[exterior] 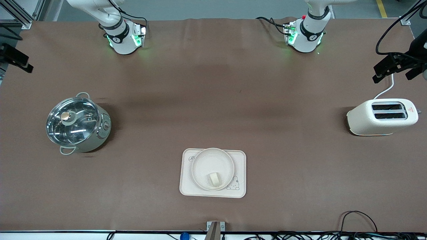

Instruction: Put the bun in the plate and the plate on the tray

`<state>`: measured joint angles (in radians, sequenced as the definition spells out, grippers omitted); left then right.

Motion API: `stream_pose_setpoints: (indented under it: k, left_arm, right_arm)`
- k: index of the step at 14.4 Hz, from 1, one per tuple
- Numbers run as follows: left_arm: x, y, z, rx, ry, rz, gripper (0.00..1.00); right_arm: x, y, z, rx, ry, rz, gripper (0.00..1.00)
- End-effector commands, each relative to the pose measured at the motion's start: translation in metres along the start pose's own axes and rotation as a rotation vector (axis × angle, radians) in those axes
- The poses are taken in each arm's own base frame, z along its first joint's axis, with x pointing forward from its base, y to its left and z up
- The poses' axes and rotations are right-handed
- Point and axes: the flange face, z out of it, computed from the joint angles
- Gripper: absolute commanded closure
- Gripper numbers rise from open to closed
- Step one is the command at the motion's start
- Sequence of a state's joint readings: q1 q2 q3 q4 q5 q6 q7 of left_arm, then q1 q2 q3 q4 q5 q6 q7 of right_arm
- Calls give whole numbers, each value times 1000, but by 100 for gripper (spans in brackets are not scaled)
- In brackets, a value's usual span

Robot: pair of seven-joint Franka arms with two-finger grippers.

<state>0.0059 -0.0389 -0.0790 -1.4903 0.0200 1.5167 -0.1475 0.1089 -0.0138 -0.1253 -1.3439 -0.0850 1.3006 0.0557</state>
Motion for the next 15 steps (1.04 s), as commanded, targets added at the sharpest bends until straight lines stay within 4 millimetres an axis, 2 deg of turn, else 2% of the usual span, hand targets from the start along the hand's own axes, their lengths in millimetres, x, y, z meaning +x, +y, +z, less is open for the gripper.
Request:
stream_pose_setpoints:
  k: [1, 2, 3, 5, 8, 12, 15]
  left_arm:
    - [-3, -3, -6, -28, -5, 10, 0]
    - [-3, -4, -6, -28, -6, 28, 0]
    - [-4, -4, -5, -29, -9, 74, 0]
    - [-6, -6, -3, -26, -34, 142, 0]
    - [-6, -3, 1, -16, -51, 145, 0]
    - [-6, 6, 4, -17, -57, 162, 0]
    - [-6, 6, 4, -15, -57, 162, 0]
  right_arm:
    - [1, -3, 7, -49, 5, -14, 0]
    - [6, 1, 15, -45, 13, -8, 0]
    - [10, -8, 18, -44, 26, -24, 0]
    - [14, -3, 23, 8, 34, -14, 0]
    - [18, 5, 47, 31, 22, -8, 0]
    - [16, 26, 55, 51, 18, 3, 0]
    - [17, 29, 56, 70, 16, -1, 0]
